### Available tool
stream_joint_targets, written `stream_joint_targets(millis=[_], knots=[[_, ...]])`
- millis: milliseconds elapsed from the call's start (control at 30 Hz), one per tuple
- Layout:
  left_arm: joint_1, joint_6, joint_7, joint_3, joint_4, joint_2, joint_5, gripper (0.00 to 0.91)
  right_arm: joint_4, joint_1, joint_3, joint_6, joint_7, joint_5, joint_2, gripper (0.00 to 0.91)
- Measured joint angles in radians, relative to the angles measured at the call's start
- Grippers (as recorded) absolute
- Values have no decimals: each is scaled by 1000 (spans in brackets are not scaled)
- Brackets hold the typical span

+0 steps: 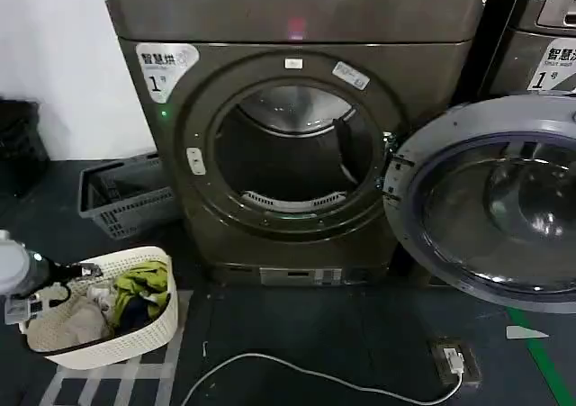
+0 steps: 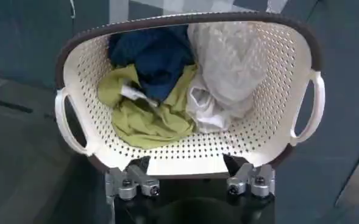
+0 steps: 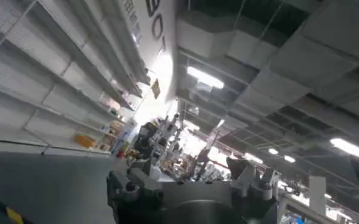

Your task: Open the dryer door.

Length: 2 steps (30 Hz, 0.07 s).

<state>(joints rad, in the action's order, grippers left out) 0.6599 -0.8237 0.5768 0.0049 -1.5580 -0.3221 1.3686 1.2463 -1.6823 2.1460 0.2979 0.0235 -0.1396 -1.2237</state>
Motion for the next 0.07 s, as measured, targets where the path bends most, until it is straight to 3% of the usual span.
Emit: stream_joint_targets(millis=[67], knots=[[0, 0, 0, 0, 6, -2, 4, 907, 0, 0, 0, 0, 0, 0, 0, 907]])
